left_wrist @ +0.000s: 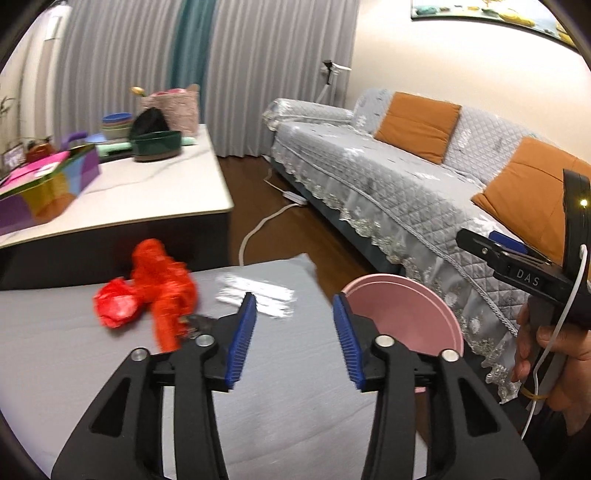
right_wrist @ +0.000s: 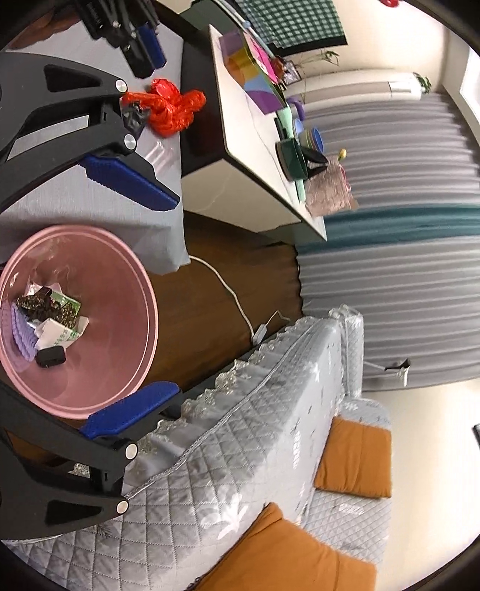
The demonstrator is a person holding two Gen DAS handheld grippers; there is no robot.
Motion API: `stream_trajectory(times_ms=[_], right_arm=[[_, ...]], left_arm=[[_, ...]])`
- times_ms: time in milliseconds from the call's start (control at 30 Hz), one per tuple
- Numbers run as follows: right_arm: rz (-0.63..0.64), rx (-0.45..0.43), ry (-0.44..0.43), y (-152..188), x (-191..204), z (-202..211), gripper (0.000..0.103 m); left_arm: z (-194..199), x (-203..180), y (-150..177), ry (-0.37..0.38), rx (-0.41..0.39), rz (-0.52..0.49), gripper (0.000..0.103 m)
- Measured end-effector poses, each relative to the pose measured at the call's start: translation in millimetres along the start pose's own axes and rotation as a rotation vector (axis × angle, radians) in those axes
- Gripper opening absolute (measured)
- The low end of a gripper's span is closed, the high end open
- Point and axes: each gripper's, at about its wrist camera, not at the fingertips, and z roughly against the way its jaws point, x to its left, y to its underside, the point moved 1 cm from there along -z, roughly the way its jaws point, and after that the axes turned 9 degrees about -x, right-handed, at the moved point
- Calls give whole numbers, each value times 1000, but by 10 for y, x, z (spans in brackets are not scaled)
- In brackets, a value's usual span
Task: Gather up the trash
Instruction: 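Move right tool to clear plastic straw packet while left tool approaches red bag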
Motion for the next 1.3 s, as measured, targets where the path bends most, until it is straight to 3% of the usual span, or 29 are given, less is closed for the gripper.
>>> stream_trajectory(times_ms=[100,233,367,533,600,667,767,1200,1300], right_arm=[[22,-4,-18,9,150,6,93],[25,12,-45,41,305,-25,94],[14,38,-85,93,445,-71,94],[24,68,-152,166,731,-174,94],[17,83,-189,196,836,-222,93],[18,92,-220,227,955,-276,90],[39,105,-239,291,1129,-399,83],[49,221,-218,562,1282,-1184,83],[48,253,-223,623,1290,-1342,83]], left_arm=[[122,195,18,-37,-6,18,55],[281,471,51,-103,-24,26,74],[440,847,106,-199,-38,49,81],[612,1422,142,-325,-56,137,82],[652,1620,178,-341,-59,168,80],[669,1754,213,-349,-53,192,66],[600,1873,261,-338,-38,212,56],[-146,1836,315,-297,15,174,55],[-298,1882,310,-304,24,182,65]])
